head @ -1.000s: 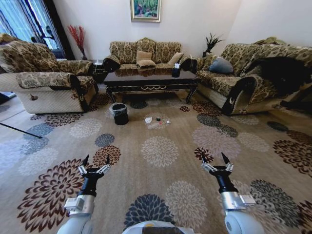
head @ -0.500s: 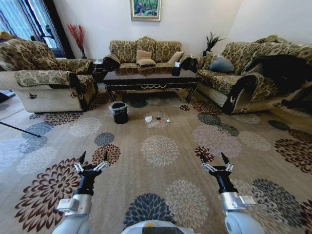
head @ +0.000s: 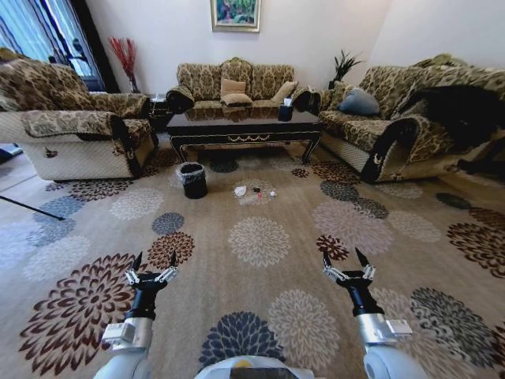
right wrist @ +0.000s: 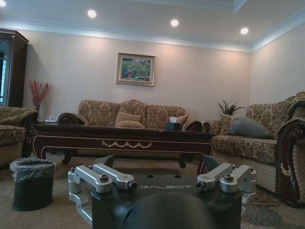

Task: Move to the front of the table and pick up the trash from the floor, then place it into the trash bin.

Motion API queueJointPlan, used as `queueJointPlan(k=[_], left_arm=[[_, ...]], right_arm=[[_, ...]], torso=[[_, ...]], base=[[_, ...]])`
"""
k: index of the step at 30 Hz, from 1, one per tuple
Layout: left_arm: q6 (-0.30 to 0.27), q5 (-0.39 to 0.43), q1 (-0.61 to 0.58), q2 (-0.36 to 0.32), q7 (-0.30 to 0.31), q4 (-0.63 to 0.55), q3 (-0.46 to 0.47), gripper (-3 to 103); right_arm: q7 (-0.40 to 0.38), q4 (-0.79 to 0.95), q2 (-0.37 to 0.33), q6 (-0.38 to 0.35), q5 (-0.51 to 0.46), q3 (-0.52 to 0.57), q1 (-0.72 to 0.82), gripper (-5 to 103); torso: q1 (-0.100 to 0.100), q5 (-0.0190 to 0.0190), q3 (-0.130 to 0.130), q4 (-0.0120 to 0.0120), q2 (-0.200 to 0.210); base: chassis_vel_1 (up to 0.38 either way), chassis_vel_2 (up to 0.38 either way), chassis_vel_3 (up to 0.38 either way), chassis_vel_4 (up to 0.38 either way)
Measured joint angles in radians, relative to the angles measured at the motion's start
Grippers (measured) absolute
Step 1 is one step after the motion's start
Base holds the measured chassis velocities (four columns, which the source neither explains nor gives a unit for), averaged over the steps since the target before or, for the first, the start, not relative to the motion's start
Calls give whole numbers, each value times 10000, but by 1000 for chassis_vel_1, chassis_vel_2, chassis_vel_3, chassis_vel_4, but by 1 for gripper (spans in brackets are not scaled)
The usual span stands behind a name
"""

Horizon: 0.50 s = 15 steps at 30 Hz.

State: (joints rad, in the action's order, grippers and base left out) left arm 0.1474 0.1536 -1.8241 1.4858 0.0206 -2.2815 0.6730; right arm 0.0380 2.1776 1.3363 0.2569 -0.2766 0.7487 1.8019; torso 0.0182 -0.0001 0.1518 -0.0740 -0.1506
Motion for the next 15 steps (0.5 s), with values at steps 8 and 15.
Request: queueJointPlan(k=[8, 15], left_arm=[[34, -99, -151, 39, -4, -338, -29, 100], [34, -162, -146, 46, -8, -360, -98, 100]], right_arm=[[-5, -28, 20, 15, -1, 3, -41, 100], [-13, -121, 20, 16, -3, -25, -97, 100]], torso=[[-68, 1, -200, 1, 265], [-117, 1, -447, 0, 561]], base=[[0, 0, 0, 0], [0, 0, 0, 0]])
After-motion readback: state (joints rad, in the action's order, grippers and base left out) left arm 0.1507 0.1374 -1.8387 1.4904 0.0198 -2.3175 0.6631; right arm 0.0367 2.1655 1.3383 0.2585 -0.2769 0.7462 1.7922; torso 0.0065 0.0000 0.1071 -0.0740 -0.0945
